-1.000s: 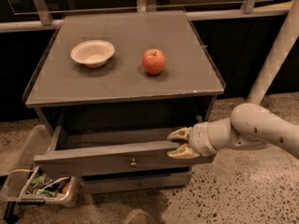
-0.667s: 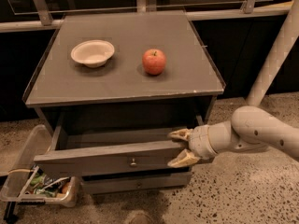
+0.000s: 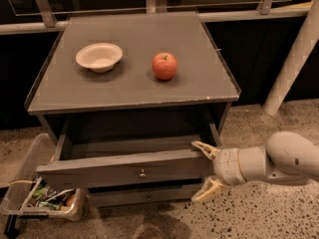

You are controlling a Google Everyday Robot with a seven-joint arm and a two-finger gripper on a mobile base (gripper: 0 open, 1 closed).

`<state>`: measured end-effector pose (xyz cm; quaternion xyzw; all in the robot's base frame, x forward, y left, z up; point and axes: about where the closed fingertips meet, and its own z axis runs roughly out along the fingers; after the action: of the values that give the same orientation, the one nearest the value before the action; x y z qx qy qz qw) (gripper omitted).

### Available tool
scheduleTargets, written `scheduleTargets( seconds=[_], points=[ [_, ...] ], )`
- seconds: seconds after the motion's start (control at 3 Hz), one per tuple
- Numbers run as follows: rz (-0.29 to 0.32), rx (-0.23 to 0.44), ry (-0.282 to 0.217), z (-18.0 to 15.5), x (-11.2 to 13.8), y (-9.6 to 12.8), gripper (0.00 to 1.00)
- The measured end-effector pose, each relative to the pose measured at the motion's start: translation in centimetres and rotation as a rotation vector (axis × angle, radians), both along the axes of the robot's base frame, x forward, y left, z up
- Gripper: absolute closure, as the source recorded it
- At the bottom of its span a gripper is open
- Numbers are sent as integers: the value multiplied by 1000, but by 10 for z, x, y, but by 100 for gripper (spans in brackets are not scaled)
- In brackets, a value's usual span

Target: Open top drawer

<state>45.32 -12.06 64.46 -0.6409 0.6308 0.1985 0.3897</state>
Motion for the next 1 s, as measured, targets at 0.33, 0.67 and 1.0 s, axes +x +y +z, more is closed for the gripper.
scheduleTargets(
  seconds=[0.33,0.67,1.0],
  points=[
    [-9,1,-15,3,-22,-15,42],
    [-11,2,-21,5,-33,-20,65],
    [-11,2,-21,12,-32,-20,88]
  ],
)
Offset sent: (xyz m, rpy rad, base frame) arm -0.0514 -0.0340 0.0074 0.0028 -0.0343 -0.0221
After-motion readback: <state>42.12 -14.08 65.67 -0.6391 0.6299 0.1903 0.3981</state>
